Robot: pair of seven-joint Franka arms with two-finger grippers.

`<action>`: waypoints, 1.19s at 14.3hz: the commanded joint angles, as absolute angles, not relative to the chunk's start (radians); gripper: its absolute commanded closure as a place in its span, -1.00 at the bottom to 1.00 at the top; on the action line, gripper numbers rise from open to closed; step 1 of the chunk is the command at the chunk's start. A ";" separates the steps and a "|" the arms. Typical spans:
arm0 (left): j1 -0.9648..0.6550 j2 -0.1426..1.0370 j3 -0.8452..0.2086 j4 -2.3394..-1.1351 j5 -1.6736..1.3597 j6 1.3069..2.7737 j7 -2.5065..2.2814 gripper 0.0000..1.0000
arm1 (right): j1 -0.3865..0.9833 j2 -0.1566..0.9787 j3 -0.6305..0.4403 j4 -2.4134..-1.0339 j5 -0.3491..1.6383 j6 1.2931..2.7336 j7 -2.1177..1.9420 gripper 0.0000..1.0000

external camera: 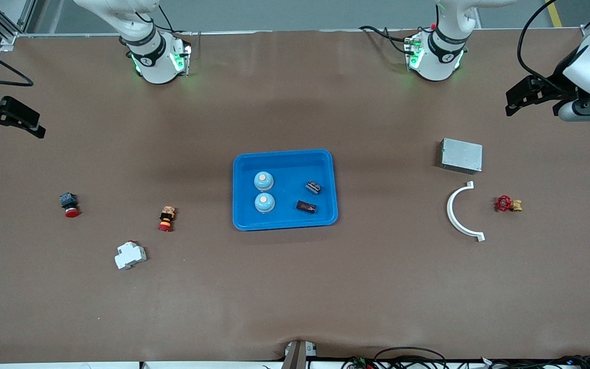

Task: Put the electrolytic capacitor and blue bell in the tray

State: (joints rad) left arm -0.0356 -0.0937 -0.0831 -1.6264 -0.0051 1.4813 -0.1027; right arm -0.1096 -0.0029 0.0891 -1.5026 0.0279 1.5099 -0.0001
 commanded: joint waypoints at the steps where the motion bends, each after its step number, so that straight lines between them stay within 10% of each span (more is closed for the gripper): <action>1: -0.037 -0.092 -0.086 -1.620 -0.009 1.476 -0.109 -1.00 | -0.124 -0.023 0.097 -1.514 0.049 1.512 -0.029 -1.00; 17: -0.031 -0.091 -0.084 -1.591 -0.014 1.473 -0.090 -1.00 | -0.124 -0.026 0.097 -1.516 0.057 1.519 -0.017 -1.00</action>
